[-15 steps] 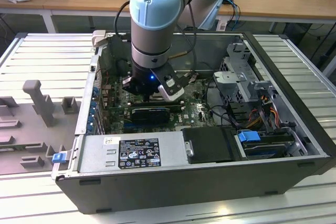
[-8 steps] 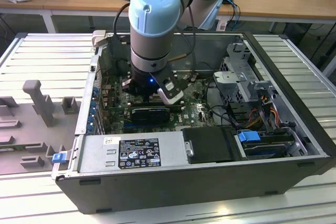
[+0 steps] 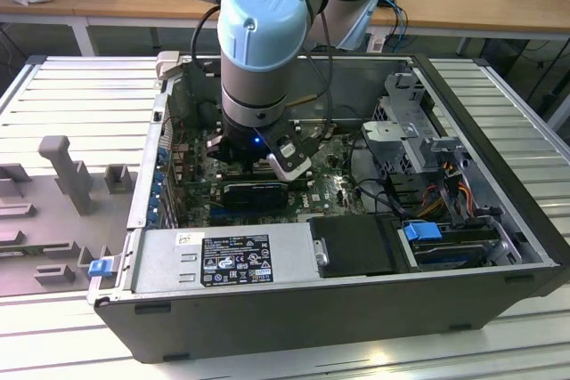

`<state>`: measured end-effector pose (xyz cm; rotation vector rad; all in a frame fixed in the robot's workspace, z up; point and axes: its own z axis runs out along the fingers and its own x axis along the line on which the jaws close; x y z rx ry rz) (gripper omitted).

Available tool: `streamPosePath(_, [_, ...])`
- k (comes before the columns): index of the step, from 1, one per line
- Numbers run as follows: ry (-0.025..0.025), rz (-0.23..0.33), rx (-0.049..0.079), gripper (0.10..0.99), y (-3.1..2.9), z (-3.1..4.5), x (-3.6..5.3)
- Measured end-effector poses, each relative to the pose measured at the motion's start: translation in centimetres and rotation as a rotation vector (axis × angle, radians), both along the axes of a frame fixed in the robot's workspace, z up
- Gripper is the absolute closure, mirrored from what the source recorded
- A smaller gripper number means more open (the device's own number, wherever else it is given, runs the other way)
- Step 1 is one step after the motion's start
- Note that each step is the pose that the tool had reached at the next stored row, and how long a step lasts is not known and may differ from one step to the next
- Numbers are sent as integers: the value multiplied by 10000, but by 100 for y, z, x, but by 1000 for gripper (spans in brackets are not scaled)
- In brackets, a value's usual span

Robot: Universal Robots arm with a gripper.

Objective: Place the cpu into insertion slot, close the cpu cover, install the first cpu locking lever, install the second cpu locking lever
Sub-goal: 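Install the second cpu locking lever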

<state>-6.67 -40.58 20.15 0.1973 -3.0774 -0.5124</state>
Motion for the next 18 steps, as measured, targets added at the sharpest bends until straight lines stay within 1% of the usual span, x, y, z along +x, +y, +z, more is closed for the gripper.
streamPosePath(4, [-1, 0, 135, 980, -7, -44, 0])
streamPosePath(5, [0, 0, 152, 980, -8, -53, -1])
streamPosePath(8, [0, 2, 265, 980, -8, -71, -13])
streamPosePath(11, [0, 11, 323, 980, -8, -92, -37])
streamPosePath(13, [-1, 10, 334, 980, -8, -73, -38])
streamPosePath(14, [-1, 11, 336, 980, -8, -31, -38])
streamPosePath(15, [-1, 10, 334, 980, -8, 35, -38])
streamPosePath(18, [0, 10, 334, 980, -8, 104, -40])
